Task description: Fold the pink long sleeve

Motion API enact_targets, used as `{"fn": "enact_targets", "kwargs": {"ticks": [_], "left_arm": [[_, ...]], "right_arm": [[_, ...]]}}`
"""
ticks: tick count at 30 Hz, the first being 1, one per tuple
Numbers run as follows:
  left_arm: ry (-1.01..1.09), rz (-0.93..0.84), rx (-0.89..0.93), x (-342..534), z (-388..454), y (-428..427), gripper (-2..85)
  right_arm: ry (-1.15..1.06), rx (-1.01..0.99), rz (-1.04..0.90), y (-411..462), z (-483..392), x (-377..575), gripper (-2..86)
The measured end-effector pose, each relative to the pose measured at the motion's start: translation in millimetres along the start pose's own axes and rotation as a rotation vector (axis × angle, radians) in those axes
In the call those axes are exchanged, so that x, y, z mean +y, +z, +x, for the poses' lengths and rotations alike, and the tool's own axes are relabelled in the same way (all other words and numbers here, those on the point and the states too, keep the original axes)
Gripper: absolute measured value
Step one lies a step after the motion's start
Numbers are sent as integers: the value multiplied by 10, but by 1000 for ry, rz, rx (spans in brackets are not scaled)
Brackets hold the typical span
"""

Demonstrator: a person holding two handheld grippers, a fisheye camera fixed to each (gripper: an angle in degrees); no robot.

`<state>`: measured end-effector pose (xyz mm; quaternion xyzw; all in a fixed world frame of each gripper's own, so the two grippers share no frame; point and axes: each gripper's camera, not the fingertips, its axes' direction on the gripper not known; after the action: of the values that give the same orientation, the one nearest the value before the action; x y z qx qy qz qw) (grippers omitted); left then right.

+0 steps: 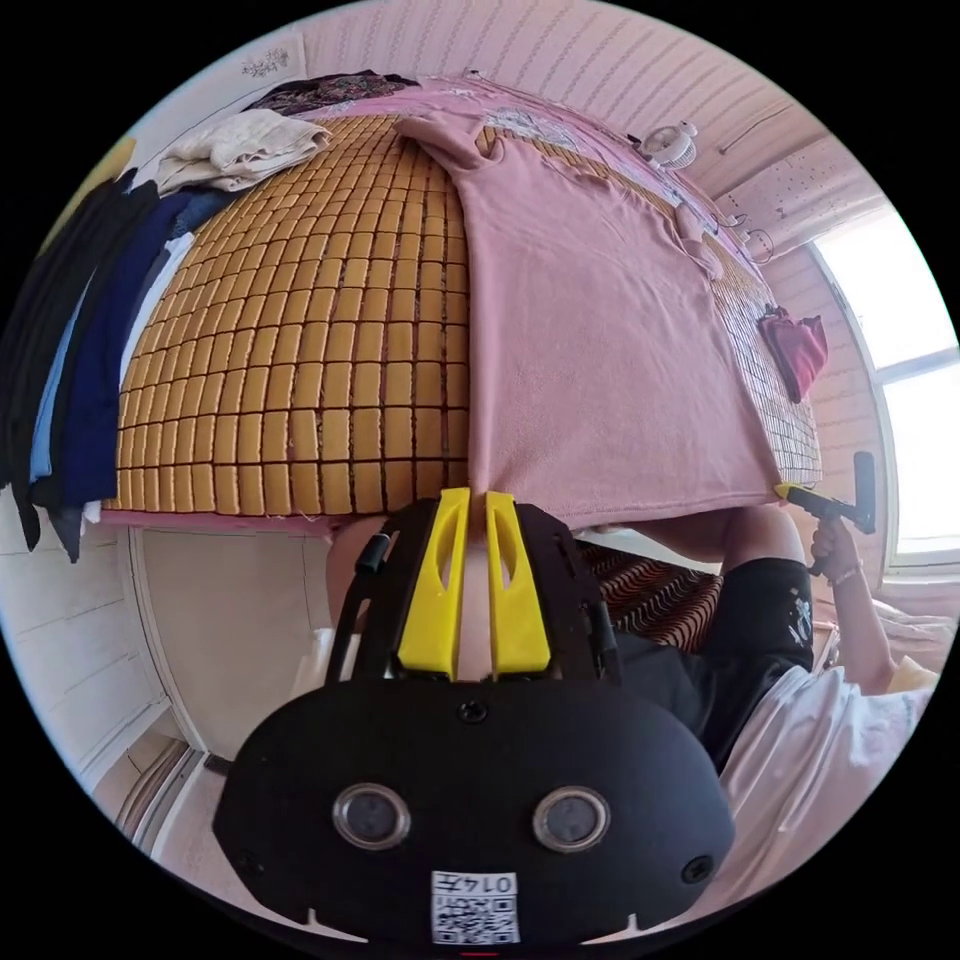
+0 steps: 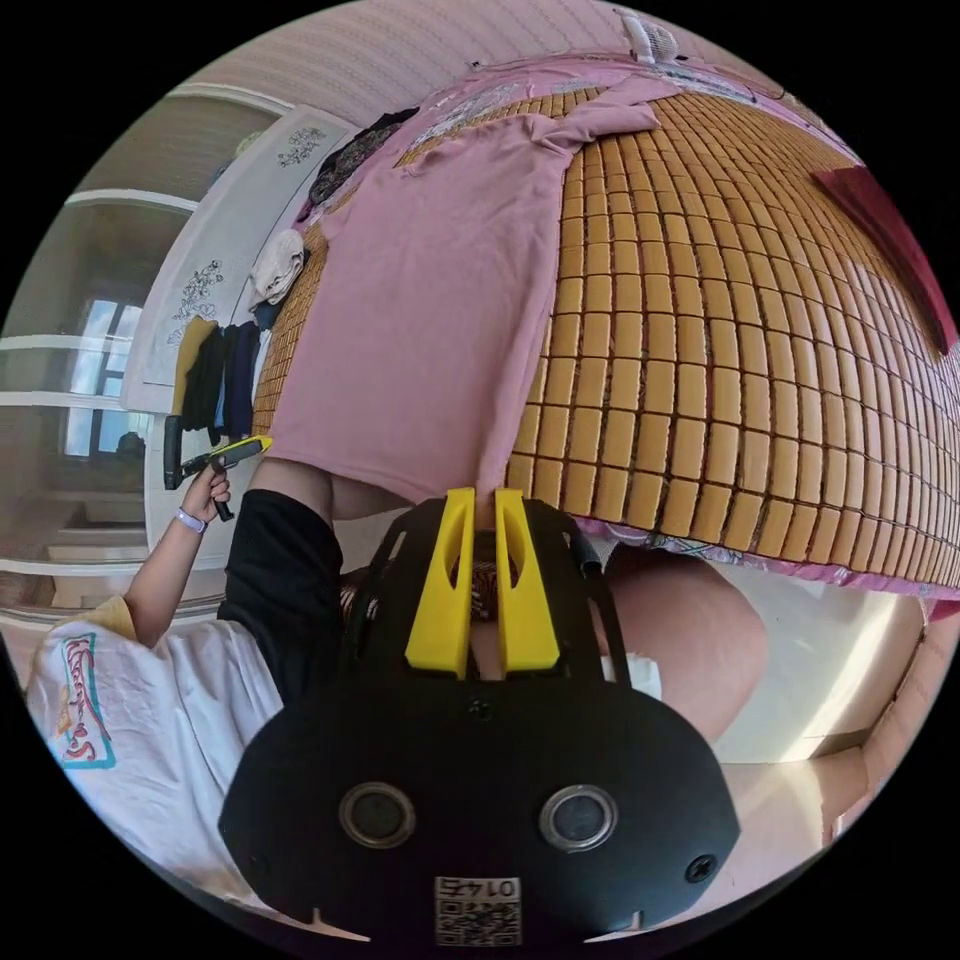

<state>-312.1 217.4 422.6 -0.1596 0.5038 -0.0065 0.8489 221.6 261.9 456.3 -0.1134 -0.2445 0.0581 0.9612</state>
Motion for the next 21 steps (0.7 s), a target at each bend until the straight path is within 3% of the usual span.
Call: {"fn": "enact_targets", "kwargs": {"ticks": [6, 11, 21], "left_arm": [[-5, 90, -57, 213, -132, -235, 37], [104, 146, 20, 2, 153, -238, 37], [332, 90, 168, -872, 1236, 932, 46]], "right_arm": [[-5, -35, 99, -142, 64, 231, 62], [29, -15, 195, -365, 295, 236, 71], [1, 157, 356, -887, 647, -1070, 87]]}}
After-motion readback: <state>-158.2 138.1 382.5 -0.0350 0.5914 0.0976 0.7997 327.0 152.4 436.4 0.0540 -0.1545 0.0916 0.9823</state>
